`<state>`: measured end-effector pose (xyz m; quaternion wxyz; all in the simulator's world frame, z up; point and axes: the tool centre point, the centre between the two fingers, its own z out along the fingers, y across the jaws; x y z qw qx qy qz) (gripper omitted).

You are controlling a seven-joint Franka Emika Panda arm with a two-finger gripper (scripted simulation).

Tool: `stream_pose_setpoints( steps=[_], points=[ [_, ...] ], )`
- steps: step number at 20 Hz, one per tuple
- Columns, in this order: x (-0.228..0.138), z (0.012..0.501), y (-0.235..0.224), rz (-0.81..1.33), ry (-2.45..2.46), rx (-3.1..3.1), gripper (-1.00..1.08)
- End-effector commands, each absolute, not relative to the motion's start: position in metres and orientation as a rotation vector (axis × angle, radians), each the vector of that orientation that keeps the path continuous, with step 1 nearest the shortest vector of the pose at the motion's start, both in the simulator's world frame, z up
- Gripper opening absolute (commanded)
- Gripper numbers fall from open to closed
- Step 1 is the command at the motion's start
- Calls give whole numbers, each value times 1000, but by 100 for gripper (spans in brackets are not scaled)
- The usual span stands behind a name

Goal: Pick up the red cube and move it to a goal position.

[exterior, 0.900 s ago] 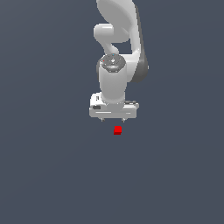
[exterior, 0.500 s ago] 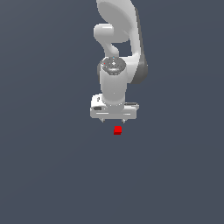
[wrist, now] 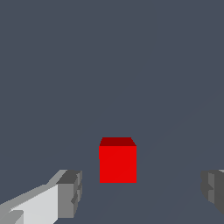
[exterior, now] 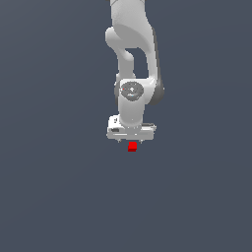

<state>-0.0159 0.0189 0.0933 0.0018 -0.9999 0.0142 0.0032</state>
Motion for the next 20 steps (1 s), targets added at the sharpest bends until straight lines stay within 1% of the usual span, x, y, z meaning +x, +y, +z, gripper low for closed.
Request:
stream_pose_setpoints(
  steps=[1,6,10,18,19,20],
  points=[
    [-20,72,23,8,40,-3138,100],
    [-25,39,30,3,35,-3140,100],
    [-27,23,32,1,33,-3141,100],
    [-26,20,33,0,32,-3141,100],
    [-26,20,33,0,32,-3141,-100],
    [-26,20,33,0,32,-3141,-100]
  ],
)
